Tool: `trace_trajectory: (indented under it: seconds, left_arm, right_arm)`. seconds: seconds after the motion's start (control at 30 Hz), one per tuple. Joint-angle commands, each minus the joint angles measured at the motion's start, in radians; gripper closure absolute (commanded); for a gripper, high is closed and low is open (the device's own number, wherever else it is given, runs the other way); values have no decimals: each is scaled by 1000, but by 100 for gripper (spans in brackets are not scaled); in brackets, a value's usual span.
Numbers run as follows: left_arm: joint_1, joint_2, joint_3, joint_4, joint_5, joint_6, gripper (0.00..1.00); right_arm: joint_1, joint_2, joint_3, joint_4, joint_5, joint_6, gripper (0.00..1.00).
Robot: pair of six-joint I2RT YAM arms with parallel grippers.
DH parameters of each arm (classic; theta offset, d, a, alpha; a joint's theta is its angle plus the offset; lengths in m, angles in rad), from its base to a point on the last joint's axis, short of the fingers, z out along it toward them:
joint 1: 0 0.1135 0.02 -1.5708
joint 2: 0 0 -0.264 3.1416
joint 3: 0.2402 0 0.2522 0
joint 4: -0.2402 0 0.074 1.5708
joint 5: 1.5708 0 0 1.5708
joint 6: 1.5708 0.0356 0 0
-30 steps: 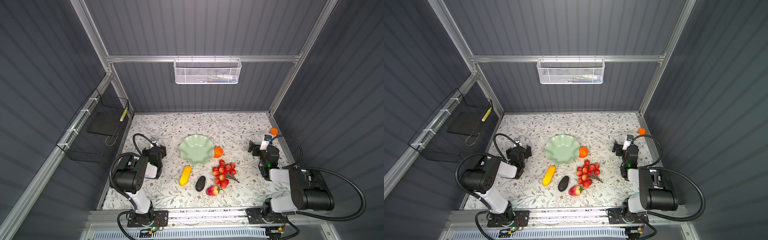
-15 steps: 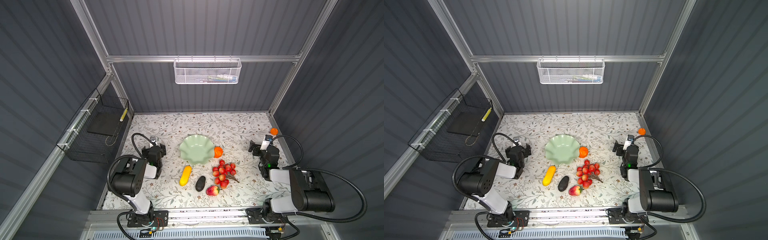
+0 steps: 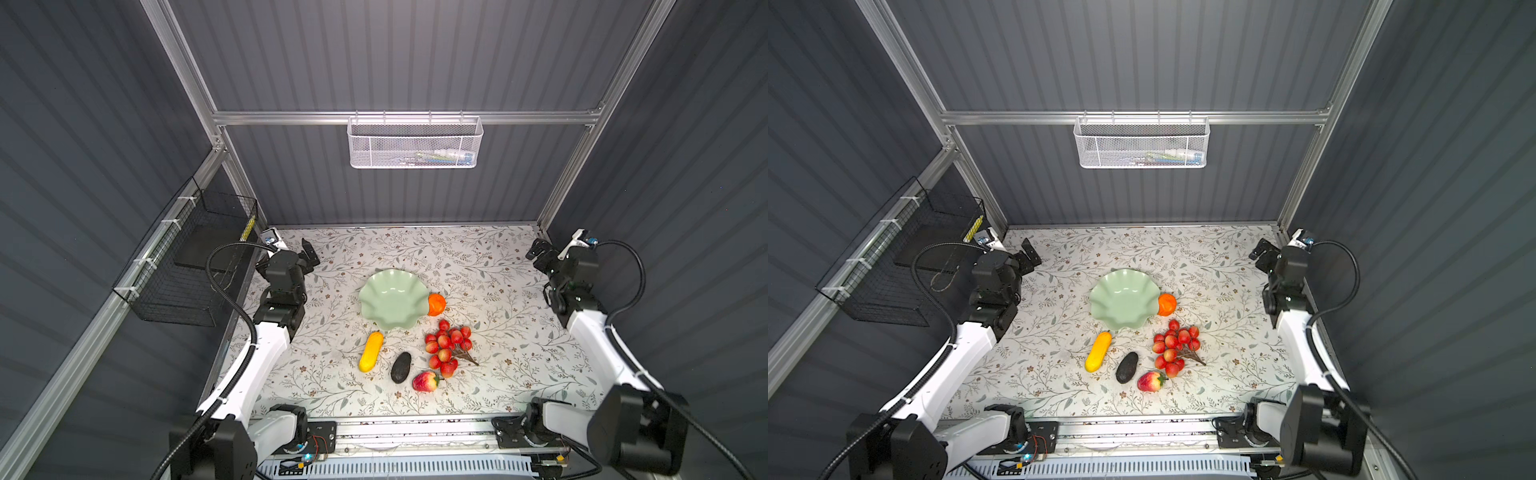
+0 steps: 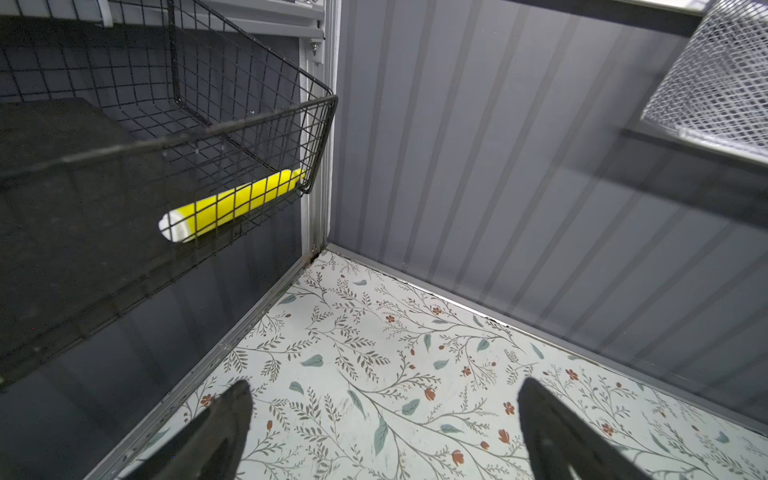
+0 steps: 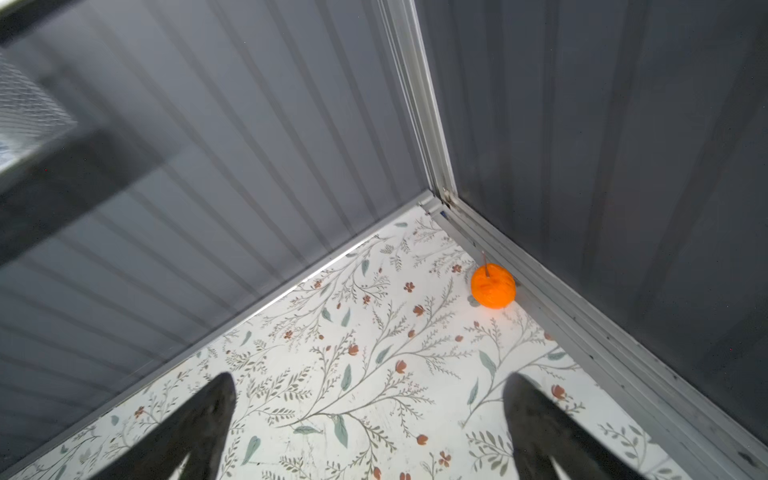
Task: Place and organize the fake fruits in the fruit bowl
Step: 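Move the right gripper toward the small tangerine near the far wall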
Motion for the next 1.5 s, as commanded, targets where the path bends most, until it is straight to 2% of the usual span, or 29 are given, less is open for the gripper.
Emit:
trace_trajectory:
  seconds: [0.0, 0.1, 0.23, 0.7, 1.47]
  left_arm:
    - [-5, -15, 74, -225, 105, 21, 0]
    - [-5, 5, 162, -341, 133, 58, 0]
    - [-5, 7, 189, -394, 146, 68, 0]
    - [-5, -47, 136, -390, 135, 118, 0]
    - [1, 31, 142, -396, 184, 116, 0]
  right_arm:
    - [-46, 177, 202, -351, -70, 17, 1]
    - [-96, 316, 368, -463, -56, 27, 1]
    - [-140, 427, 497, -479, -68, 16, 1]
    - [-197, 870, 1049, -778, -39, -59, 5]
    - [-201, 1098, 1201, -829, -30, -47, 21]
